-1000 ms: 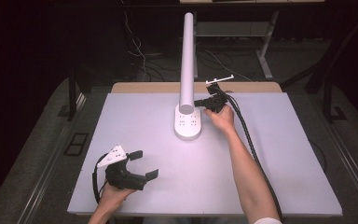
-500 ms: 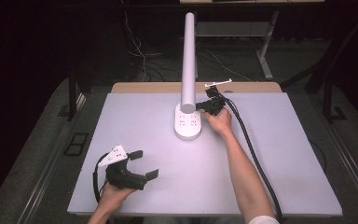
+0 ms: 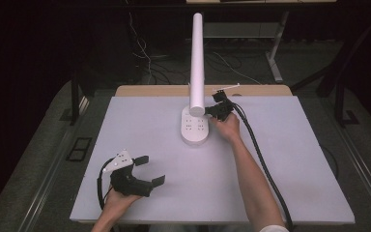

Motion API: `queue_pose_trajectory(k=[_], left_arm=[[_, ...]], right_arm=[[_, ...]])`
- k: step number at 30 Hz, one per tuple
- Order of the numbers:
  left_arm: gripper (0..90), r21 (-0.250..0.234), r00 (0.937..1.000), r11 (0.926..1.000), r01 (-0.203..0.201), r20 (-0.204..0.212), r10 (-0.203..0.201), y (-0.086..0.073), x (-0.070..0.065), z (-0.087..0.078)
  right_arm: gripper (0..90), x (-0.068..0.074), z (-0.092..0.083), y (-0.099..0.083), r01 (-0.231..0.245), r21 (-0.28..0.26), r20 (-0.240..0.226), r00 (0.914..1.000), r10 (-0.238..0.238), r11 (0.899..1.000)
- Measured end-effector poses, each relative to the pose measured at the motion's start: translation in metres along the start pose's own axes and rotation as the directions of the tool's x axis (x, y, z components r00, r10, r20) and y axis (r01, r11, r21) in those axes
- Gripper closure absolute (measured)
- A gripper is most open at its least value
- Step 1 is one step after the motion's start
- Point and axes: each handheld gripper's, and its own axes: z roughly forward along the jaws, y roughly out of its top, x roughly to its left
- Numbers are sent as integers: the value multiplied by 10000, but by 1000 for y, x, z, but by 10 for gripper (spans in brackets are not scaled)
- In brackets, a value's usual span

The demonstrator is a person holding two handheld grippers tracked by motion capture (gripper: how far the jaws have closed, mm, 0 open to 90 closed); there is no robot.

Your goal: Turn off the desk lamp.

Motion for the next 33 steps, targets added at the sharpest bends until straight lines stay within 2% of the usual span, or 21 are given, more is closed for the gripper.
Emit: queue_pose_trajectory(k=[5,14,17,18,21,26,29,33], left_arm=[[0,-10,10000,10000,17,5,-17,0,0,-1],[0,-34,10000,10000,2,-42,-3,0,1,-2],[0,-34,10000,10000,-3,-38,3,0,0,-2],[0,-27,10000,10000,29,-11,-29,-1,0,-1],[0,-17,10000,10000,22,-16,-22,-1,-1,-1],[0,-31,10000,10000,0,-43,0,-1,0,-2],[0,-46,10000,10000,23,-52,-23,-1,0,-2],[0,-37,10000,10000,34,-60,-34,-1,0,-2]], right_arm=[[900,1,0,1,-19,-36,142,9999,19,10000],[900,0,0,1,-318,-152,-72,9995,317,9994],[900,1,1,2,-167,-135,28,9999,167,9998],[900,1,2,2,-89,-113,-63,9999,89,9999],[900,1,2,1,-293,-148,-110,9995,291,9995],[900,3,2,0,-226,-127,6,9997,227,9997],[900,6,2,0,-6,-133,216,9998,9,9999],[900,5,2,0,-92,-209,81,9999,94,9997]])
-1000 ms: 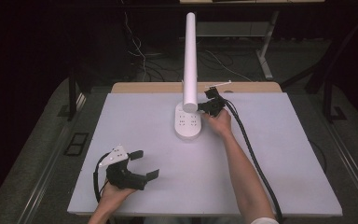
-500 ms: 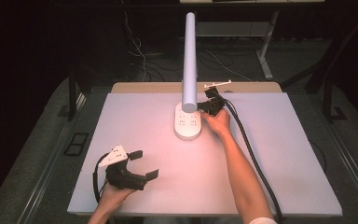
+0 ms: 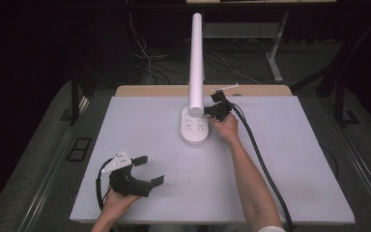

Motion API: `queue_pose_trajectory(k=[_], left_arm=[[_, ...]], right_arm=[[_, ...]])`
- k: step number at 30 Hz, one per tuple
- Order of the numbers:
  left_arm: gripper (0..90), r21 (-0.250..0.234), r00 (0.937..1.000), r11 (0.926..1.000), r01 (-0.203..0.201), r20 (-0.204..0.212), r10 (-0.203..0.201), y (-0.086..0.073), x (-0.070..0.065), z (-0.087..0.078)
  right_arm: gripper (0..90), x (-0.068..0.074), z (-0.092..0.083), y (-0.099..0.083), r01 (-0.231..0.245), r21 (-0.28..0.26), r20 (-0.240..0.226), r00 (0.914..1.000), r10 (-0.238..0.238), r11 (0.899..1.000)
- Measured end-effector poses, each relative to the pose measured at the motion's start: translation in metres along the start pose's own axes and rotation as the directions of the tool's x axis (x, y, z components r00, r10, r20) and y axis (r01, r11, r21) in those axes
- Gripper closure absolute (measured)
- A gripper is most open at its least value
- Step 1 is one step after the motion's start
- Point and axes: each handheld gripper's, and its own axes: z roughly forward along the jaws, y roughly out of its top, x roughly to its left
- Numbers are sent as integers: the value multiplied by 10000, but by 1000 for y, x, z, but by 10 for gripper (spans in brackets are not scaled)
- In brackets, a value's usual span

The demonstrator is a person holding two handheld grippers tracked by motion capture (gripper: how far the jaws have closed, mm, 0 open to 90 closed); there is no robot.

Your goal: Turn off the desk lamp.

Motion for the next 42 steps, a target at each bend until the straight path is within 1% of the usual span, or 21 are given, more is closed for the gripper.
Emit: queue_pose_trajectory(k=[6,10,13,18,20,22,24,25,27,31,33,34,37,38,39,41,42], left_arm=[[0,-12,10000,10000,-11,3,11,0,0,0],[0,-15,10000,10000,-39,2,39,0,0,-1],[0,-16,10000,10000,-31,1,31,0,0,-1],[0,-1,10000,10000,-32,0,32,0,0,0],[0,-12,10000,10000,-44,5,44,0,0,0],[0,-18,10000,10000,-40,14,40,0,0,-1],[0,-27,10000,10000,-31,6,31,0,0,-1],[0,-24,10000,10000,-18,-7,18,0,0,-1],[0,-26,10000,10000,25,1,-25,0,0,0],[0,-7,10000,10000,23,21,-23,0,0,0],[0,-9,10000,10000,20,25,-20,0,0,0],[0,-9,10000,10000,10,32,-10,0,-1,0],[0,10,10000,10000,-13,34,13,0,-1,0],[0,22,10000,10000,-17,39,17,0,-1,1],[0,19,10000,10000,-7,44,7,0,-1,1],[0,24,10000,10000,-9,39,9,0,-1,1],[0,29,10000,10000,-9,40,9,0,-1,1]], right_arm=[[900,-2,-1,1,-131,84,-53,9999,131,9999],[900,-1,1,0,-58,-6,-13,10000,58,10000],[900,-2,0,-1,-254,-22,-94,9996,254,9997],[900,1,1,-2,-124,0,91,9999,124,9999],[900,2,1,-2,7,-54,172,9999,-6,10000],[900,1,1,-2,-76,-44,126,9999,76,10000],[900,1,1,-2,-58,-46,98,9999,59,10000],[900,0,-1,-1,-108,-123,52,9999,109,9999],[900,-1,-2,-2,-143,-107,107,9998,144,9998],[900,-3,-8,-2,-164,-396,19,9999,165,9991],[900,-4,-15,0,-157,-382,-43,9999,156,9991],[900,-4,-15,0,-157,-382,-43,9999,156,9991],[900,-4,-23,2,13,-465,-100,9999,-18,9989],[900,-4,-26,2,-12,-414,-147,9999,6,9991],[900,-4,-28,3,81,-416,-161,9998,-87,9991],[900,-3,-32,4,67,-388,-228,9997,-75,9992],[900,-3,-35,4,141,-406,-240,9996,-151,9991]])
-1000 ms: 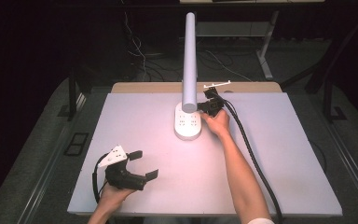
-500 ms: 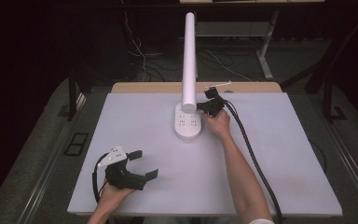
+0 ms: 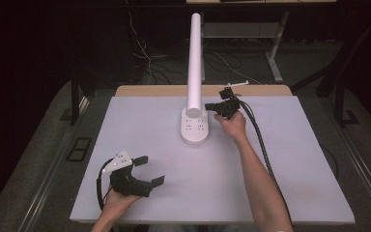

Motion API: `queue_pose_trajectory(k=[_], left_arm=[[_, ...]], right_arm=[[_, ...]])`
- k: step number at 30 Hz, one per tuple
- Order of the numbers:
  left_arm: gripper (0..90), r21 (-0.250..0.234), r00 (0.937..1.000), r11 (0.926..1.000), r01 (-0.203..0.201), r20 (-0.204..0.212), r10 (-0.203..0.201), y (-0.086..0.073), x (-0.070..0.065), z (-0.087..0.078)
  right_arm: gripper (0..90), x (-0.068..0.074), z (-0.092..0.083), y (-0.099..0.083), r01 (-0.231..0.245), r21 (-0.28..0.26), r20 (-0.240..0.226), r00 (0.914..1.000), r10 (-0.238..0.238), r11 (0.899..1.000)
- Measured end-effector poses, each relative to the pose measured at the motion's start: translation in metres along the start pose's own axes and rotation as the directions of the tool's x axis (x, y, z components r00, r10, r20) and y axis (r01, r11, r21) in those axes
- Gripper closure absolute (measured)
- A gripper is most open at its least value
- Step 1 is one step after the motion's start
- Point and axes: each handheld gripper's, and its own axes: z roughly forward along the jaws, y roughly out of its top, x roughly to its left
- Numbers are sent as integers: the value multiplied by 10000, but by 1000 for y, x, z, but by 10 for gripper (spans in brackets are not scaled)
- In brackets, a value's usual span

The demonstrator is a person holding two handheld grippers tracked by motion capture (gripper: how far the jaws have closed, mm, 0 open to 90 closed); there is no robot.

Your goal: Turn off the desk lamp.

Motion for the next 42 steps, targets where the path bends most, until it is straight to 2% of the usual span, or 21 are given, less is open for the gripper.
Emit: queue_pose_trajectory(k=[11,12,15,19,24,26,29,30,32,42], left_arm=[[0,16,10000,10000,-3,-13,3,0,0,1],[0,12,10000,10000,-4,-6,4,0,0,1],[0,5,10000,10000,-21,11,21,0,-1,1],[0,48,9999,10000,-84,65,84,0,-3,2],[0,40,9999,9999,-102,116,102,0,-3,2],[0,48,9999,9999,-102,120,101,0,-3,2],[0,23,9999,10000,-86,110,86,0,-3,2],[0,20,9999,10000,-90,111,89,0,-3,1],[0,22,9999,10000,-96,113,96,0,-3,2],[0,74,9999,9999,-127,116,126,0,-5,3]], right_arm=[[898,6,-30,5,400,-153,-157,9991,-402,9991],[838,7,-33,4,430,-215,-139,9990,-433,9988],[777,8,-43,2,472,-122,-166,9987,-474,9988],[649,10,-57,-3,463,-83,-245,9986,-465,9989],[451,15,-75,-10,518,-223,-212,9984,-523,9984],[350,16,-82,-13,529,-296,-344,9980,-539,9982],[91,20,-91,-18,852,43,-133,9963,-851,9964],[89,22,-95,-21,934,119,0,9956,-934,9956],[8,24,-102,-26,1025,185,-58,9947,-1024,9946],[4,36,-131,-57,1352,260,-169,9907,-1348,9905]])
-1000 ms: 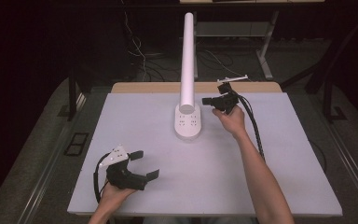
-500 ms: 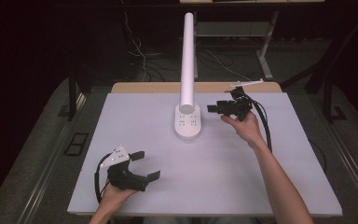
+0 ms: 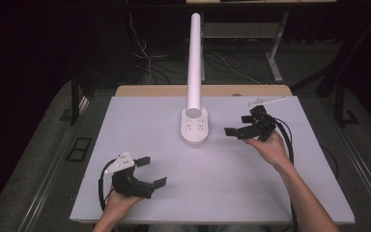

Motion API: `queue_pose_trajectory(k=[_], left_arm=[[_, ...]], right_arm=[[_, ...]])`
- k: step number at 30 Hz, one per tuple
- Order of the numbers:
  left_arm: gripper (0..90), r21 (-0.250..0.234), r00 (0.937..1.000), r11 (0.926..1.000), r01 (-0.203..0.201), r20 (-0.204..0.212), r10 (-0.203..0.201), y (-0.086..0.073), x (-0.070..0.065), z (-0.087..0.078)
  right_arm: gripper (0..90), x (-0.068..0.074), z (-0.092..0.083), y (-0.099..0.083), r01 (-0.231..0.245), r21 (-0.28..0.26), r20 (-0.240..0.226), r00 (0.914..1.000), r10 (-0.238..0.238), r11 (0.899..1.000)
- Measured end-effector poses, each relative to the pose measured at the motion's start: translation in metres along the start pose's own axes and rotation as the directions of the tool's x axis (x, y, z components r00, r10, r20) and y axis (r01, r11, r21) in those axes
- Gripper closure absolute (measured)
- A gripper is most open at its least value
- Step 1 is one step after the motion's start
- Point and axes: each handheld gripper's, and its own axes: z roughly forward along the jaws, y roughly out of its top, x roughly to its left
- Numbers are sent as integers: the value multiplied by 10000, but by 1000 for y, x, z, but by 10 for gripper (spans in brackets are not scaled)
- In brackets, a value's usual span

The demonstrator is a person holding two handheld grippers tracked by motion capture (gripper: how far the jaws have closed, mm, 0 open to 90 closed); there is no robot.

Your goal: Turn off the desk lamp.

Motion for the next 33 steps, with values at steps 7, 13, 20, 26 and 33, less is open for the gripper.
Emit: queue_pose_trajectory(k=[7,13,20,26,33], left_arm=[[0,102,9999,9999,-111,58,110,0,-1,2],[0,90,10000,9999,-89,43,88,0,-2,2],[0,88,9999,9999,-100,16,99,0,-2,1],[0,81,10000,9999,-88,12,88,0,-2,1],[0,198,9999,9997,-132,69,131,0,-2,4]], right_arm=[[5,14,-18,-27,128,-108,-94,9999,-129,9999],[5,23,-34,-45,32,-417,-85,10000,-36,9991],[5,28,-52,-69,-230,-562,157,9996,239,9982],[5,27,-65,-96,-472,-749,350,9981,499,9961],[6,27,-70,-122,-436,-851,788,9956,504,9954]])
